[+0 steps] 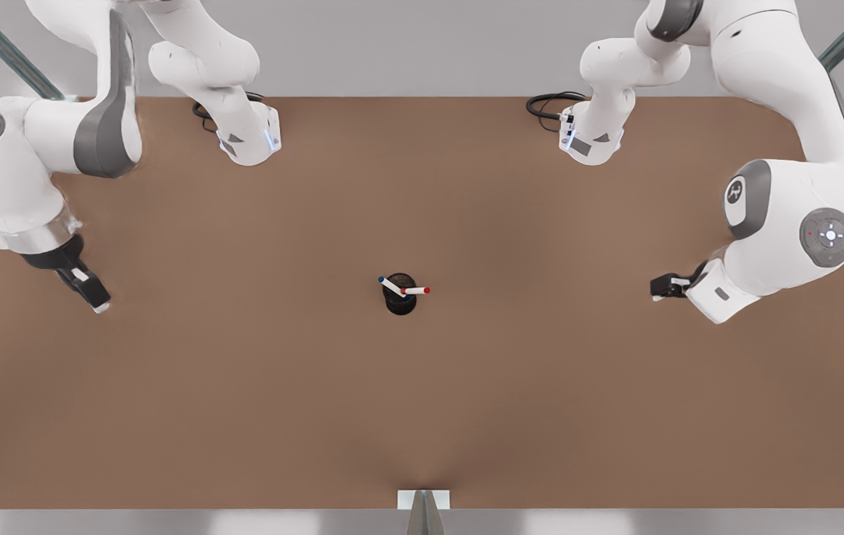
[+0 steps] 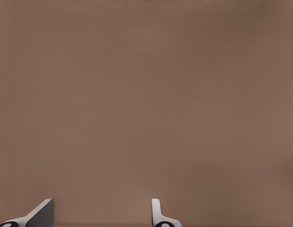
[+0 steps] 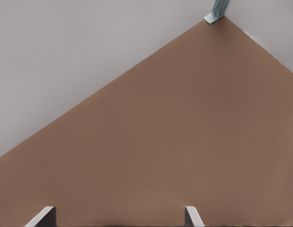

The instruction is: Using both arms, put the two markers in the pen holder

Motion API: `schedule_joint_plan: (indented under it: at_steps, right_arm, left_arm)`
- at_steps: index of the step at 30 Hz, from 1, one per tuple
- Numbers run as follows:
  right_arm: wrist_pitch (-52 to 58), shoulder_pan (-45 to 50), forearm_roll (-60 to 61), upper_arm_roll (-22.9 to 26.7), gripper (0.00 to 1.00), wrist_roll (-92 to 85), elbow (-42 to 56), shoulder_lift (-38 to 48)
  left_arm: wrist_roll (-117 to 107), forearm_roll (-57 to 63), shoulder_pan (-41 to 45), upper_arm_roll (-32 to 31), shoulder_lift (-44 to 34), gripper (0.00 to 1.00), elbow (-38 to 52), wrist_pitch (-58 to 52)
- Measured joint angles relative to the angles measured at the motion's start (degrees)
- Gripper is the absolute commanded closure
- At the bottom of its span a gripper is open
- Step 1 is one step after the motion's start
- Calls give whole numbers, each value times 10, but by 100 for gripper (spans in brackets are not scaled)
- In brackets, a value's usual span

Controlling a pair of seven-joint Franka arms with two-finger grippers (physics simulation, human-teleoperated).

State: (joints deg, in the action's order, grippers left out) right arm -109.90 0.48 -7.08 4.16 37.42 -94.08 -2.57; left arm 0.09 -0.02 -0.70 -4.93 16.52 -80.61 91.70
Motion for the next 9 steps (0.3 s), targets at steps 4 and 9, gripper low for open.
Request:
schedule_joint_plan:
  at_steps: [4,9]
  right_arm:
    - [48,-66,44,2,0,-86,10,-15]
    - [88,80,54,-11,0,-169,113,-74]
  left_arm:
    - [-4,2,0,0,1,0,6,-1]
    - [-8,2,0,-1,1,0,8,-2]
